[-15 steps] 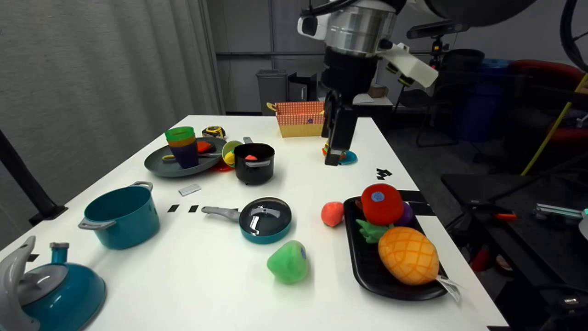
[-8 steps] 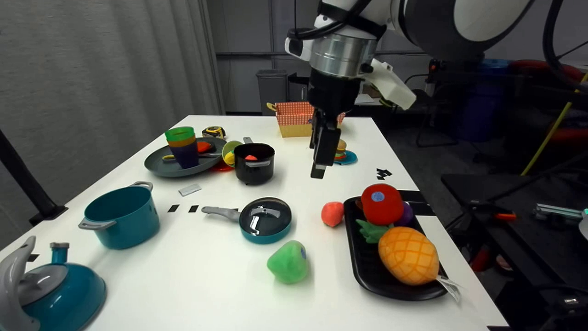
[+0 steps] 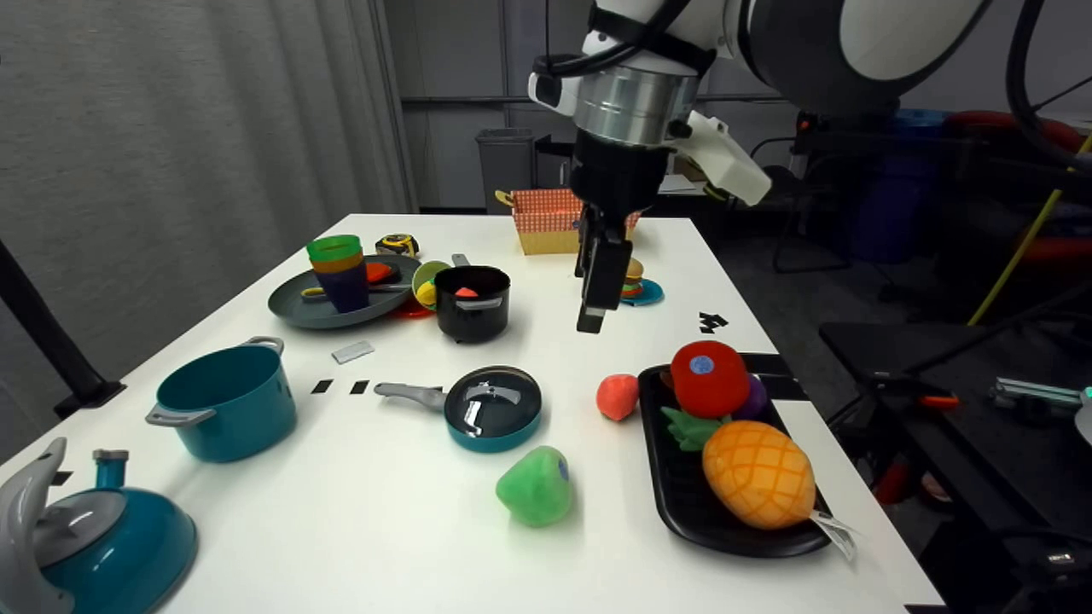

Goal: Put the black lid on top of the small black pot

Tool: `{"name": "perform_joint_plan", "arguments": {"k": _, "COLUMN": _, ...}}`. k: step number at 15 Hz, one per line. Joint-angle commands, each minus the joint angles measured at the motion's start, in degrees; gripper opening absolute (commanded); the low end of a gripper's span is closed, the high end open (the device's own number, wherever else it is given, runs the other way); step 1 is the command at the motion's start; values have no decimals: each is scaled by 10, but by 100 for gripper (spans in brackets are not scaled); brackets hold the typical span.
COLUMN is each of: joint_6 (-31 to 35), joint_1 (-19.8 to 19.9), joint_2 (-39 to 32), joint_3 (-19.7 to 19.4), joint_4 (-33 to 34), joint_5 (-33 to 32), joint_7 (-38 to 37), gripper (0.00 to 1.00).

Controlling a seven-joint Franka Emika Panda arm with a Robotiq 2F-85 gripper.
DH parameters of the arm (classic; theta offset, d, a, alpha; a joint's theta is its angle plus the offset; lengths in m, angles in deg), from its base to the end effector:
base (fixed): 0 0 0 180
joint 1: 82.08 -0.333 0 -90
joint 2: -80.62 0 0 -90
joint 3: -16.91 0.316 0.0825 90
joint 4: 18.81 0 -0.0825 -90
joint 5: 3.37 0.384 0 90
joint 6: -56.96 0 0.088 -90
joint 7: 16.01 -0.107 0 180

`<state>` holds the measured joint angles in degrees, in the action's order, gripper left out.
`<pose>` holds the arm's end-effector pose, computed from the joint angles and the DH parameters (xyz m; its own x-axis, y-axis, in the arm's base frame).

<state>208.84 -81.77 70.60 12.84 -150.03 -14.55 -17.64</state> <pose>0.5456 -0.0364 0.2930 0.9818 0.0715 0.1762 0.0491 -0.9905 0.1286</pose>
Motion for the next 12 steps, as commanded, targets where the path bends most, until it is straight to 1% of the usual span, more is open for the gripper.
{"name": "perform_joint_plan", "arguments": {"k": 1, "joint_6": 12, "joint_1": -2, "joint_2": -37, "joint_3": -7, "joint_4": 33, "joint_5": -24, "joint_7": -16, "gripper": 100}}
{"name": "perform_joint_plan", "arguments": {"k": 6, "joint_6": 9, "joint_1": -4, "joint_2": -88, "joint_3": -13, "joint_4": 82, "joint_5": -21, "joint_7": -17, "gripper": 100}}
{"name": "perform_joint_plan", "arguments": {"k": 12, "joint_6": 18, "joint_1": -17, "joint_2": -155, "joint_3": -28, "joint_4": 142, "joint_5": -27, "joint_7": -44, "gripper": 100}}
